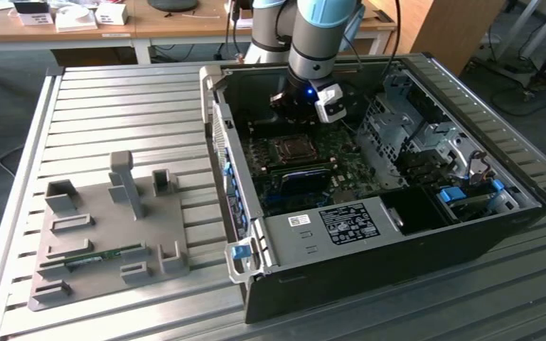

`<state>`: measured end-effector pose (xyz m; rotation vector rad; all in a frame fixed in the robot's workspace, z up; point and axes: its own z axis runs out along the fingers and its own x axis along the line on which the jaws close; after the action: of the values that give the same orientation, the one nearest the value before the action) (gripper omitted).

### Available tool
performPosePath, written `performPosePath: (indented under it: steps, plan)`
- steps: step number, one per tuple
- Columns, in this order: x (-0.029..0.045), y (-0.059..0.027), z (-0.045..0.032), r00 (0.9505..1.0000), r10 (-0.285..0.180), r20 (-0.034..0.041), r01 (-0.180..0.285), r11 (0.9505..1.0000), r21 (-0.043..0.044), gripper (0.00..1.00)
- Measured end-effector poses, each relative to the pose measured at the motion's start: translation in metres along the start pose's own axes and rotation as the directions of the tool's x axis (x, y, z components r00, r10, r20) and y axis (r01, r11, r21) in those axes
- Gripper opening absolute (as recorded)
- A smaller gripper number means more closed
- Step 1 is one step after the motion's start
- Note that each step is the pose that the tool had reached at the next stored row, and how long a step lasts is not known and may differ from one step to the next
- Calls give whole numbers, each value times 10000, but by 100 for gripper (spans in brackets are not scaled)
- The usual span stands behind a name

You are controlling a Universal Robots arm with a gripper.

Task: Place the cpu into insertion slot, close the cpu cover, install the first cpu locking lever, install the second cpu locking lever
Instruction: 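Install the first cpu locking lever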

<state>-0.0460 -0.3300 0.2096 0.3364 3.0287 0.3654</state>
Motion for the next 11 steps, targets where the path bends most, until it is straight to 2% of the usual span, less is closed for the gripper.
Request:
performPosePath:
  steps: [4, 8, 11]
  plan:
    - [0, 0, -1, 10000, -1, 0, 1, 10000, 10, 11]
    - [0, 0, 0, 10000, -17, 33, 16, 9999, 159, 11]
    - [0, -1, -1, 10000, -17, 35, 17, 9999, 169, 11]
